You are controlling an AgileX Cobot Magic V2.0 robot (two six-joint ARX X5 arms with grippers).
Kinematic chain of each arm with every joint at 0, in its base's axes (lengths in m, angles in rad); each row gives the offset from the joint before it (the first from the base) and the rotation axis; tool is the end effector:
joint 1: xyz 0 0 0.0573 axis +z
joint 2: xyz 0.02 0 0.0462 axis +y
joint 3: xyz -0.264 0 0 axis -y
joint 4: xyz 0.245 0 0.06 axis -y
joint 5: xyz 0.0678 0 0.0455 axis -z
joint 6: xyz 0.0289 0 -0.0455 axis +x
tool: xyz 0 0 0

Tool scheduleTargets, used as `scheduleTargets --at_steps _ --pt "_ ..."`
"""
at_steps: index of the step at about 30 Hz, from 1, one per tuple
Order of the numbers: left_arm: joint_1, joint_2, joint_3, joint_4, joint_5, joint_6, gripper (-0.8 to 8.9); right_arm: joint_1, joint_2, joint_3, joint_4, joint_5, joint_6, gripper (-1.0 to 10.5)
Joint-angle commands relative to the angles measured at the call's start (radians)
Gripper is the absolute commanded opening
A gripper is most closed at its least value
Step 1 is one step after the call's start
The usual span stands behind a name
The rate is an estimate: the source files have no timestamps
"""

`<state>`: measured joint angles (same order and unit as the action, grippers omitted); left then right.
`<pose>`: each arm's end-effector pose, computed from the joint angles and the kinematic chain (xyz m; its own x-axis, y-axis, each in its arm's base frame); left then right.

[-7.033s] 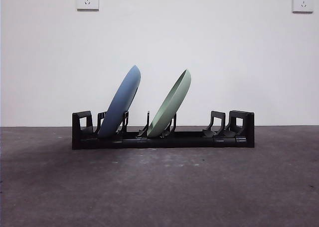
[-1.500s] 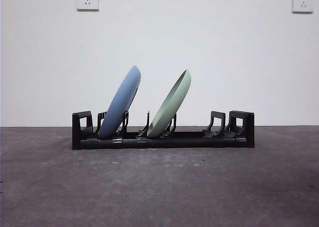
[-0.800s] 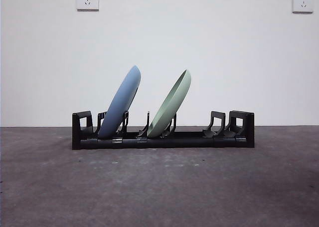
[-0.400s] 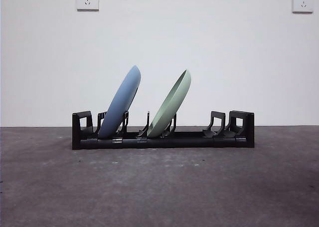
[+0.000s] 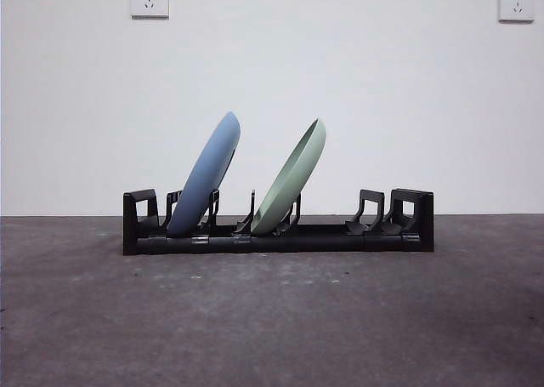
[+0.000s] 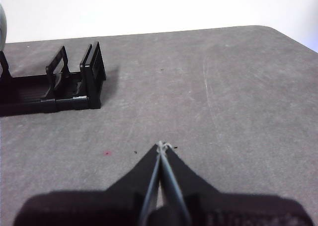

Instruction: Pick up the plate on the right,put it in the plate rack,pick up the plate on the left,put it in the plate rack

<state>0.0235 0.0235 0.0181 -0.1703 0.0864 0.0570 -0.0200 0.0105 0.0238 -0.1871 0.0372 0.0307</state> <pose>0.0965 -0.0002 0.1515 0.9827 -0.0632 -0.1741 0.0714 0.9966 0.0410 0.0954 -0.0030 0.1528 0.9833 -0.0569 -0.1728 0.0619 0.9978 0.0238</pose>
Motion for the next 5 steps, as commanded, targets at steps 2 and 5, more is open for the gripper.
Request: scheduleTargets --at_steps 2,5 --pt "0.002 -0.001 -0.010 0.007 0.000 -0.011 -0.03 -0.001 -0.002 -0.009 0.005 0.000 0.012 0.0" --pt "0.002 -0.001 -0.010 0.007 0.000 -0.011 -0.03 -0.001 -0.002 -0.009 0.005 0.000 0.012 0.0"
